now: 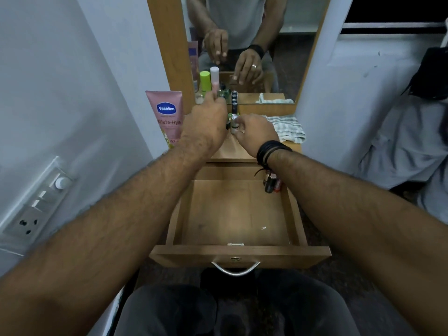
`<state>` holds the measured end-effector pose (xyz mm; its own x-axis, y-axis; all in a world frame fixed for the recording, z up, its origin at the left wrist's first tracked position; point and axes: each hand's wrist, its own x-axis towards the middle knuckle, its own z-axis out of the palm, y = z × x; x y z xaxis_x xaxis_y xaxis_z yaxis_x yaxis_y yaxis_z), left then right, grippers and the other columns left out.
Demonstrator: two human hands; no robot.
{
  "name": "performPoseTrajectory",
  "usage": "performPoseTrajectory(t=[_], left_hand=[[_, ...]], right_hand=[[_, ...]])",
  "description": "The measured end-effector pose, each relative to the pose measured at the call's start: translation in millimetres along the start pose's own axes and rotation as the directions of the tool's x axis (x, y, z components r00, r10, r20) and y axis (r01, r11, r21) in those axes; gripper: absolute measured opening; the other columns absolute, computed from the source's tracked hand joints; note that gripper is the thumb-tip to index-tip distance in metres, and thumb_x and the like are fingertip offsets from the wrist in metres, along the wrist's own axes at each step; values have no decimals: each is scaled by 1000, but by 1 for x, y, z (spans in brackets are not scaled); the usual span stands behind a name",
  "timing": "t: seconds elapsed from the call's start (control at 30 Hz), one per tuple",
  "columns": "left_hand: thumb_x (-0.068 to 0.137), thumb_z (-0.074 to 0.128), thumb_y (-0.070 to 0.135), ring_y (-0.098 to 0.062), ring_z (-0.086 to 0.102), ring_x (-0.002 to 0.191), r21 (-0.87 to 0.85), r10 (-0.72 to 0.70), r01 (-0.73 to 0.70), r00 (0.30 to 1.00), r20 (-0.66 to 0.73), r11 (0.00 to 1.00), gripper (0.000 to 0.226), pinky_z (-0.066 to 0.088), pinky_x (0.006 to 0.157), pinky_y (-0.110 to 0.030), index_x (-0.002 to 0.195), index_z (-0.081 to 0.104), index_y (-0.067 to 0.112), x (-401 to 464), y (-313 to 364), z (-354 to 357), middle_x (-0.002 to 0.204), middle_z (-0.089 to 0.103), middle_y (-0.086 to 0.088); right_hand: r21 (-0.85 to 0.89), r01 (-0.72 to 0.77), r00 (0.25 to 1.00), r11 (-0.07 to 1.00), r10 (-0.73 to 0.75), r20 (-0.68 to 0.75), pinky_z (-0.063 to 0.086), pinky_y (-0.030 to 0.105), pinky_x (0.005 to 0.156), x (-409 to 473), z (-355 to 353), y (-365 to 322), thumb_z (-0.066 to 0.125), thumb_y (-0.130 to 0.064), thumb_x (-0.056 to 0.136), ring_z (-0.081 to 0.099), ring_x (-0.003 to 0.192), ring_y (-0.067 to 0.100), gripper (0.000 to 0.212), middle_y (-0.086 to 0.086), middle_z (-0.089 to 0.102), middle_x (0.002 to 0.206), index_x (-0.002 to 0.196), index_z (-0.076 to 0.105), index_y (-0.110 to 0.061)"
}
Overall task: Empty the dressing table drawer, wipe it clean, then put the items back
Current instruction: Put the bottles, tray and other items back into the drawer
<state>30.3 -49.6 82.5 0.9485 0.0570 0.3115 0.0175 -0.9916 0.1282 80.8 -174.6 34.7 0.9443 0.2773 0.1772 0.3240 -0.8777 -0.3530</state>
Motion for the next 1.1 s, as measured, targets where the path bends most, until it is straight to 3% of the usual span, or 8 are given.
performPoseTrajectory(t=[0.17,0.27,0.47,0.63,0.87,1.1], left_hand=[[82,78,6,-37,64,109,33,-46,44,997,68,998,60,57,82,-49,136,51,8,5,-3,1,144,45,-15],[83,79,9,-37,63,111,47,-56,52,993,99,998,56,56,82,-49,132,54,7,7,-4,3,142,47,-15],[85,78,11,-34,62,107,52,-60,54,989,132,997,43,54,83,-47,124,60,8,13,-10,8,130,56,-13],[88,72,8,-34,63,104,1,-63,63,994,91,998,38,57,83,-50,121,55,11,17,-14,14,121,62,-13],[85,74,6,-33,64,106,-34,-39,41,998,49,999,43,58,83,-48,122,55,14,20,-14,16,123,62,-12],[92,65,9,-29,59,109,-63,-1,3,999,34,998,32,48,77,-40,123,58,16,12,4,3,124,59,-10]], right_hand=[[0,15,1000,1000,-15,20,52,46,96,16,12,-7,56,-32,98,59,117,28,42,3,61,127,140,55,-31],[10,7,1000,1000,-7,17,54,48,93,22,18,-11,56,-32,98,59,115,28,39,2,60,125,137,57,-34],[-35,4,1000,999,-3,18,54,48,91,28,25,-11,56,-34,98,59,112,30,29,4,57,121,125,65,-25],[-17,17,999,1000,-17,-47,54,41,86,31,26,-10,60,-27,97,61,104,27,20,4,63,113,116,62,-21],[77,6,997,997,0,-82,55,40,86,24,24,-5,57,-14,96,64,100,27,20,5,70,109,113,65,-18],[207,-33,992,978,58,-115,47,28,74,2,-3,12,65,-13,89,63,92,21,14,2,71,98,101,70,-19]])
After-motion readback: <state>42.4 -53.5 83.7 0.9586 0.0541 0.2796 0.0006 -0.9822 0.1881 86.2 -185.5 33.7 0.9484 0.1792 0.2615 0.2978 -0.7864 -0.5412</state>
